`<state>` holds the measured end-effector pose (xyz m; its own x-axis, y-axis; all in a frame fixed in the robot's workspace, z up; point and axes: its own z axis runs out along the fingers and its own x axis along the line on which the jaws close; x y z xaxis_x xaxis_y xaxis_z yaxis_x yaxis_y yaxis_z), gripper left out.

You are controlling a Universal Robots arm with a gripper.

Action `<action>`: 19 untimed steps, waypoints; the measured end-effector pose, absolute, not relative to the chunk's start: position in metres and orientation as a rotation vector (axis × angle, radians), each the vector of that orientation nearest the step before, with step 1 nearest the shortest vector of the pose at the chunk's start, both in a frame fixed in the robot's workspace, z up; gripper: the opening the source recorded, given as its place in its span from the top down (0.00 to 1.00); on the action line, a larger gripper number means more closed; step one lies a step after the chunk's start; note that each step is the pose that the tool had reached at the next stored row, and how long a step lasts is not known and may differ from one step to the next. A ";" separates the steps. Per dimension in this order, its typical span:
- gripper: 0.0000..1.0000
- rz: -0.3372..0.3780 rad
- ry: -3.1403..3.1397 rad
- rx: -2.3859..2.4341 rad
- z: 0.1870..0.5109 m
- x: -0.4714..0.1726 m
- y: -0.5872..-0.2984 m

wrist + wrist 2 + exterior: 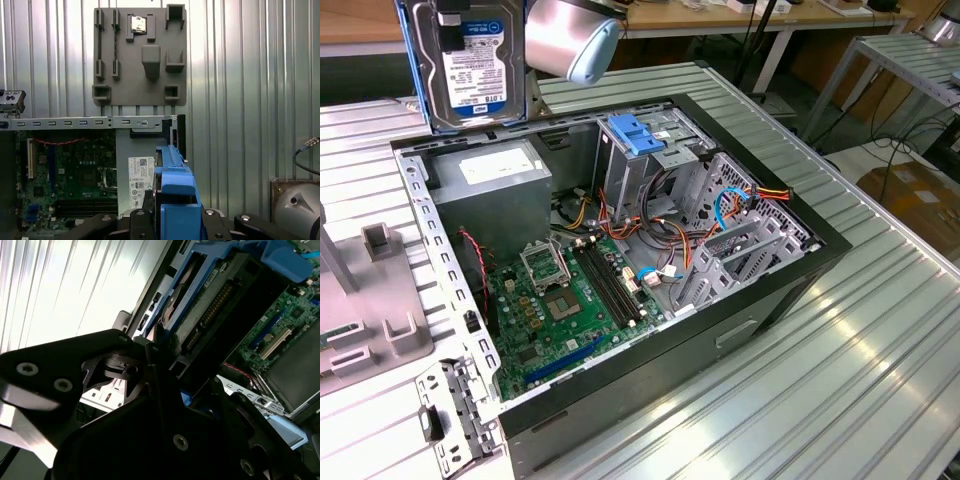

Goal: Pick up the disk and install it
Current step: 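Pick up the disk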

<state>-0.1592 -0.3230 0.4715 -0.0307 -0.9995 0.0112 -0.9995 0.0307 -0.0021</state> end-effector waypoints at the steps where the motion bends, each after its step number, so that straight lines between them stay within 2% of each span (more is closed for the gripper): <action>1: 0.64 0.015 -2.251 2.182 0.472 -0.159 -0.324; 19: 0.64 0.015 -2.251 2.183 0.471 -0.145 -0.331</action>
